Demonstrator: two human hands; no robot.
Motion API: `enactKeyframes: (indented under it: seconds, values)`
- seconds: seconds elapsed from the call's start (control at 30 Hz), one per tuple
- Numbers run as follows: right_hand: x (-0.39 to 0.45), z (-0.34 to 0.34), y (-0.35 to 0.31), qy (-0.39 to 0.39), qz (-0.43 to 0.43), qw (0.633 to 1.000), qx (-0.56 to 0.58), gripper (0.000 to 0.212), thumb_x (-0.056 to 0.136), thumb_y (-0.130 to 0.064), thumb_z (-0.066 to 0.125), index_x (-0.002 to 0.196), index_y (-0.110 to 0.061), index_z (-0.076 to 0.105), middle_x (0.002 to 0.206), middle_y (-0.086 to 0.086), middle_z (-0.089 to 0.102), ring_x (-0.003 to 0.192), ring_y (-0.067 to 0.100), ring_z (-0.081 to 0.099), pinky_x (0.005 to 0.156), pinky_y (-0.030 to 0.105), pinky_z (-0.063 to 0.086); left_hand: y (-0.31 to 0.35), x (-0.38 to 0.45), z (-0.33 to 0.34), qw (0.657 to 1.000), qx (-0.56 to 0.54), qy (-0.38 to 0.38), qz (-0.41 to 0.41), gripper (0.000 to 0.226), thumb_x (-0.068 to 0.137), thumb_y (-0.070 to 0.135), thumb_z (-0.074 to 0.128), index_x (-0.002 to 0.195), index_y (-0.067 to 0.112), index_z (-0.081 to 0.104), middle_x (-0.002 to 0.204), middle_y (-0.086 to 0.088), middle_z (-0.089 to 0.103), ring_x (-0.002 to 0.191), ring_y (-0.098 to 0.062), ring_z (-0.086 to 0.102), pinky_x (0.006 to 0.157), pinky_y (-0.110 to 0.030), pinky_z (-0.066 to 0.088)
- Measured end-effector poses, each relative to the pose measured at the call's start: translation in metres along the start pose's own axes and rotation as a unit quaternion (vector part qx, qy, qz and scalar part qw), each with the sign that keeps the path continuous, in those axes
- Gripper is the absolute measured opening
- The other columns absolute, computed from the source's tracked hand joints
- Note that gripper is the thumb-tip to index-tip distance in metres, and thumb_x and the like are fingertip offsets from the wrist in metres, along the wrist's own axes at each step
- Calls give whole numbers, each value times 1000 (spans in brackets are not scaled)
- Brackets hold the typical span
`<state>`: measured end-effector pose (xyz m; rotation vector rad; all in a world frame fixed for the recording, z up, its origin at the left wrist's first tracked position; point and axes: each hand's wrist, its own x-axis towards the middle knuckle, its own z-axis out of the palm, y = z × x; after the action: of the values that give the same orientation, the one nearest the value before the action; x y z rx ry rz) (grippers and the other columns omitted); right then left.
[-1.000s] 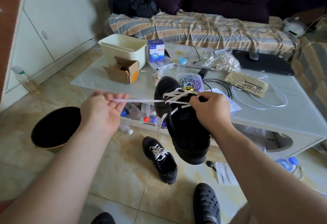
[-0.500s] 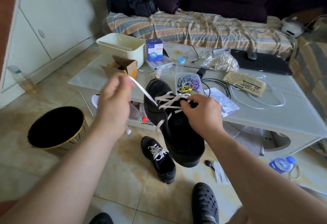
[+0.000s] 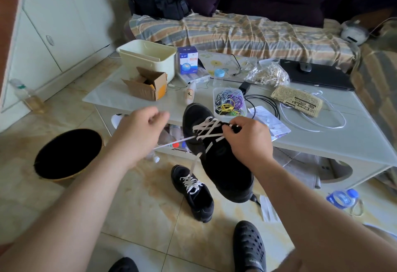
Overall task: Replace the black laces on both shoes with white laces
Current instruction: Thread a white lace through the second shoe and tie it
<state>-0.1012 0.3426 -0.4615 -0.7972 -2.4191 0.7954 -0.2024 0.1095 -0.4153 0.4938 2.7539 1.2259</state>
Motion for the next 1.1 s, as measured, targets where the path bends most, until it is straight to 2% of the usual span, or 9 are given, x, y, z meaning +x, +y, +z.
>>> enactKeyframes:
  seconds: [0.07, 0.17, 0.3, 0.47, 0.6, 0.7, 0.77, 0.93, 1.1]
  values:
    - [3, -2, 1, 11, 0, 1000, -6, 17, 87, -44, 69, 92, -29, 76, 76, -1, 71, 80, 30, 64, 74, 38, 57, -12, -6, -1, 981, 174, -79, -18, 42, 104, 46, 52, 76, 14, 54, 68, 1, 60, 64, -20, 54, 54, -31, 31]
    - [1, 0, 1, 7, -1, 1000, 5, 17, 87, -44, 69, 90, -30, 76, 75, -3, 71, 79, 29, 64, 73, 37, 57, -20, -8, 5, 971, 181, -153, -40, 46, 100, 52, 56, 78, 12, 64, 68, 2, 64, 67, -22, 58, 59, -32, 35]
    - [-1, 0, -3, -15, 3, 999, 39, 15, 87, -42, 73, 89, -28, 76, 77, -7, 71, 80, 22, 63, 74, 32, 53, -7, -5, 9, 999, 33, -12, 21, 45, 100, 43, 55, 80, 4, 62, 80, -11, 64, 79, -30, 64, 60, -37, 49]
    - [-2, -1, -3, -63, -4, 997, 40, 13, 85, -36, 72, 80, -25, 74, 73, -6, 70, 77, 17, 63, 69, 29, 49, 10, -9, 1, 980, -56, 137, 132, 38, 101, 39, 60, 72, 15, 68, 111, 8, 66, 102, -10, 62, 82, -24, 45]
    - [-4, 5, -2, -101, 4, 995, 13, 14, 85, -37, 70, 79, -25, 73, 73, -4, 70, 78, 17, 64, 71, 32, 55, 40, -15, -13, 845, -527, -15, 93, 52, 100, 40, 53, 51, 24, 52, 116, 2, 76, 117, -19, 68, 91, -27, 54]
    - [-4, 8, -2, -114, -4, 993, -11, 12, 83, -37, 71, 80, -25, 74, 74, -5, 70, 77, 18, 64, 72, 33, 56, 54, -20, -20, 759, -635, -91, 111, 43, 96, 47, 51, 66, 18, 60, 120, -6, 75, 125, -31, 66, 112, -45, 43]
    - [-7, 8, -5, -115, -20, 993, -12, 11, 84, -36, 72, 84, -25, 76, 75, -6, 70, 78, 18, 63, 72, 31, 54, 50, -18, -11, 772, -620, -110, 84, 42, 95, 45, 48, 82, 11, 69, 114, -13, 75, 114, -36, 69, 106, -47, 47]
    - [-14, 5, -16, -114, -93, 988, 36, 22, 83, -35, 76, 104, -39, 71, 65, -9, 56, 68, 6, 54, 62, 21, 40, 24, -14, 37, 974, -219, -60, -6, 24, 99, 27, 58, 88, 24, 80, 69, 3, 65, 57, -13, 56, 53, -25, 46]
    - [-26, 2, -29, -113, -195, 971, 75, 65, 83, -31, 80, 141, -48, 55, 65, -18, 54, 65, 6, 54, 63, 11, 40, 20, -14, 47, 997, -44, -43, 49, 15, 96, 44, 63, 96, 40, 77, 68, 22, 67, 70, 5, 61, 60, -17, 40]
